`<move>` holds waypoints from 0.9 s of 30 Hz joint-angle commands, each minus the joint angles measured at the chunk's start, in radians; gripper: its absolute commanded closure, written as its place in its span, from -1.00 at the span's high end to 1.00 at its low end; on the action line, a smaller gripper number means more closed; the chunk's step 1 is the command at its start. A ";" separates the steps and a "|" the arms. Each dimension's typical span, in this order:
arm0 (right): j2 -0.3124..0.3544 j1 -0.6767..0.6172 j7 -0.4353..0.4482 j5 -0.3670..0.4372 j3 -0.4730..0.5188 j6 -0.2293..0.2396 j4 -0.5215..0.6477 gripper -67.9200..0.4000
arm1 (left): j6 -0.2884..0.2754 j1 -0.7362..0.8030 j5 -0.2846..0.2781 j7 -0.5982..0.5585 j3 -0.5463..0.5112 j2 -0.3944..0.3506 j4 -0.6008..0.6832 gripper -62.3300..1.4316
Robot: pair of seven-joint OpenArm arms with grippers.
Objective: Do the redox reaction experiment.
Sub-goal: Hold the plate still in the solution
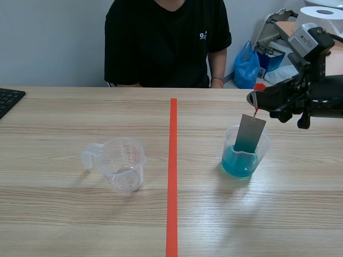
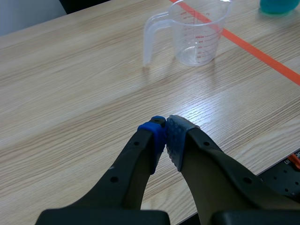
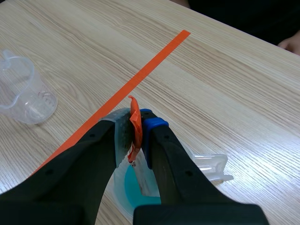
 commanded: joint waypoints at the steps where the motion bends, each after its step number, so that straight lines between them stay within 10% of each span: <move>1: 0.005 0.012 -0.005 -0.012 -0.002 0.011 0.007 -0.95 | 0.002 0.008 -0.014 -0.017 -0.005 -0.006 0.022 -0.82; 27: 0.005 0.011 -0.013 -0.012 -0.002 0.011 0.007 -0.95 | 0.010 0.008 -0.101 0.031 -0.005 -0.006 0.022 -0.82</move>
